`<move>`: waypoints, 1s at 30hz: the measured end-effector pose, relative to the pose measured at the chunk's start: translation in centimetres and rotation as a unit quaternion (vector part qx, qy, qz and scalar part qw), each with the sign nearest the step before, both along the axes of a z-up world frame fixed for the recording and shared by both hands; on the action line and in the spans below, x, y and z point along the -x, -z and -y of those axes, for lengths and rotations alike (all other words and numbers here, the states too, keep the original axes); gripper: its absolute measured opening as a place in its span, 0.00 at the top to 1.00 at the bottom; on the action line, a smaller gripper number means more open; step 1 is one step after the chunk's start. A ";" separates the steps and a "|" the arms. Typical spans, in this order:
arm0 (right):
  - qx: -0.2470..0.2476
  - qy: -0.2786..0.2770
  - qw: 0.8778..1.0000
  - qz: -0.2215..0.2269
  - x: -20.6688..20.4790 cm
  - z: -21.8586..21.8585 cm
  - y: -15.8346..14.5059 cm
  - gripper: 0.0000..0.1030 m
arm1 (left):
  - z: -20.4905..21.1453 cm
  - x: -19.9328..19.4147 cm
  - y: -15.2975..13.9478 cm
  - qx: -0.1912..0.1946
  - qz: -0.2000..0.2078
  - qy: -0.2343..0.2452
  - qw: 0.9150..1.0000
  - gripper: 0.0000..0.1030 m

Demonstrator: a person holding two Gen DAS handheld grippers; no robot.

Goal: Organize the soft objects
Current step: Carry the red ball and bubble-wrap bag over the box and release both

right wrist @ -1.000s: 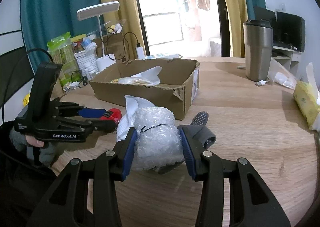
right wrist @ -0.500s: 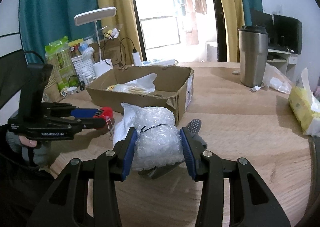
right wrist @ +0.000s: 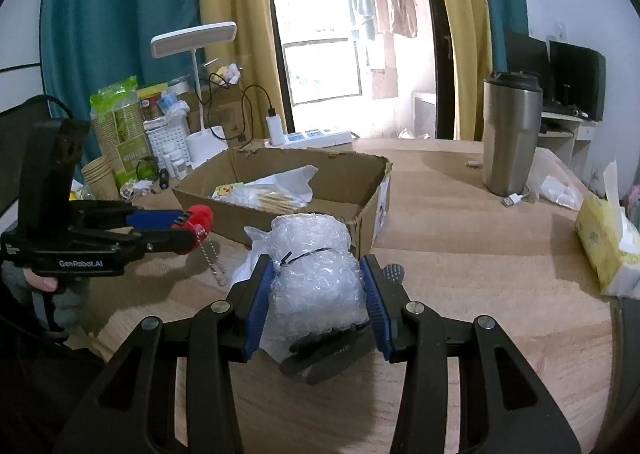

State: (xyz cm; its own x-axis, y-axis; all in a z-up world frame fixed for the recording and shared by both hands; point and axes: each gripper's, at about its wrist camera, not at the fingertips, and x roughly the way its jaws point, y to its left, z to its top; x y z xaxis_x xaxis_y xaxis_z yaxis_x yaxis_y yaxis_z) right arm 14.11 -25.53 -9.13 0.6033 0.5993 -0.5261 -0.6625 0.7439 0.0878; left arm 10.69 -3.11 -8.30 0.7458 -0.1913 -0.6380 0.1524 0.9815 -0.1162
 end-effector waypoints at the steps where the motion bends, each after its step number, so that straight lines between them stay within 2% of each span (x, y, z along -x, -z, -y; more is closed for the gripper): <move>1: 0.000 0.000 1.000 0.001 0.0 0.0 -0.1 0.55 | -0.1 0.0 -0.2 0.001 0.003 0.000 1.000 0.60; 8: 0.000 -0.002 1.000 0.015 -0.2 -0.6 -1.2 0.55 | -0.5 1.1 -2.0 0.010 0.039 0.016 0.999 0.60; 20: -0.003 -0.007 0.999 0.046 -1.2 -1.7 -3.0 0.55 | -1.2 0.8 -3.2 0.019 0.070 0.009 0.997 0.59; 30: -0.007 -0.016 0.998 0.055 -2.8 -2.5 -3.5 0.55 | -1.1 0.1 -4.2 0.024 0.090 0.014 0.996 0.59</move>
State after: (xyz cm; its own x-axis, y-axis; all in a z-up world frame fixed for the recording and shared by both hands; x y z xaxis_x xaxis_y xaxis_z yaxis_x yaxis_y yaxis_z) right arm 16.92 -23.01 -5.59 0.6367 0.6263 -0.4498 -0.6925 0.7211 0.0237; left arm 10.59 -2.00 -4.07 0.8414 -0.2407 -0.4839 0.2022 0.9705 -0.1311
